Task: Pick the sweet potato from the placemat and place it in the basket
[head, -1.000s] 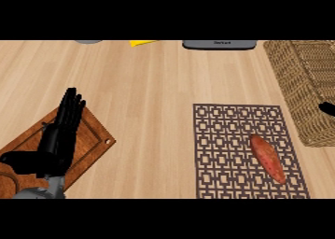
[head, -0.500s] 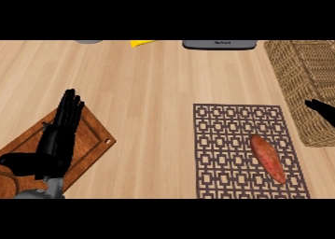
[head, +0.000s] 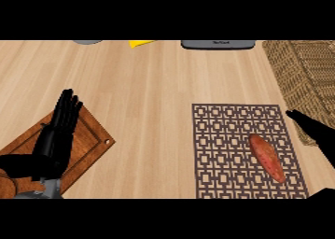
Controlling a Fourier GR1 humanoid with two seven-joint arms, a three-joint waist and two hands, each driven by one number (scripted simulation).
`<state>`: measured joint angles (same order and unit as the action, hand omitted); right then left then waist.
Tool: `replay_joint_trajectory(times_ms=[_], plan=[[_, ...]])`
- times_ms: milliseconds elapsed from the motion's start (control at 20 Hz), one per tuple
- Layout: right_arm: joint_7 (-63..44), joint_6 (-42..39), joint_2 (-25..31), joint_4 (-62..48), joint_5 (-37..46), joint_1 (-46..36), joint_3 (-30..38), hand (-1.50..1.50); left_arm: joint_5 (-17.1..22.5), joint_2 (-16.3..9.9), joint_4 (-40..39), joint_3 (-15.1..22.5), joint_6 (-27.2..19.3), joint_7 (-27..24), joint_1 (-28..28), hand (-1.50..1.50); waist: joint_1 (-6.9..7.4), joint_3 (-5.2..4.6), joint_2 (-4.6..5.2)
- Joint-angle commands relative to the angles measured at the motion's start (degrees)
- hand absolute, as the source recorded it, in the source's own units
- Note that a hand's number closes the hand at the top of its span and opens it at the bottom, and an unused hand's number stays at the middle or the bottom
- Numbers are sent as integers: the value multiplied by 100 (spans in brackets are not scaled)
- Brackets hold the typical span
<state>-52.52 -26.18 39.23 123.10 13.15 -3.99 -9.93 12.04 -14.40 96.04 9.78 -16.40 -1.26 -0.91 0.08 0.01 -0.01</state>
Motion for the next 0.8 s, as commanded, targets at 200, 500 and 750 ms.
replay_joint_trajectory(times_ms=[200,500,750], plan=[[440,-40,-657,-335,1166,262,-188,-150,-321,189,-105,-202,45,186,-195,0,-20,0,-1],[493,-146,-1038,-226,1670,417,-123,-150,-285,279,-204,-386,390,92,-74,0,-18,-2,-3],[806,-154,-1418,-919,2121,125,-185,-150,-433,406,-311,-578,357,261,-481,0,-12,-1,2]])
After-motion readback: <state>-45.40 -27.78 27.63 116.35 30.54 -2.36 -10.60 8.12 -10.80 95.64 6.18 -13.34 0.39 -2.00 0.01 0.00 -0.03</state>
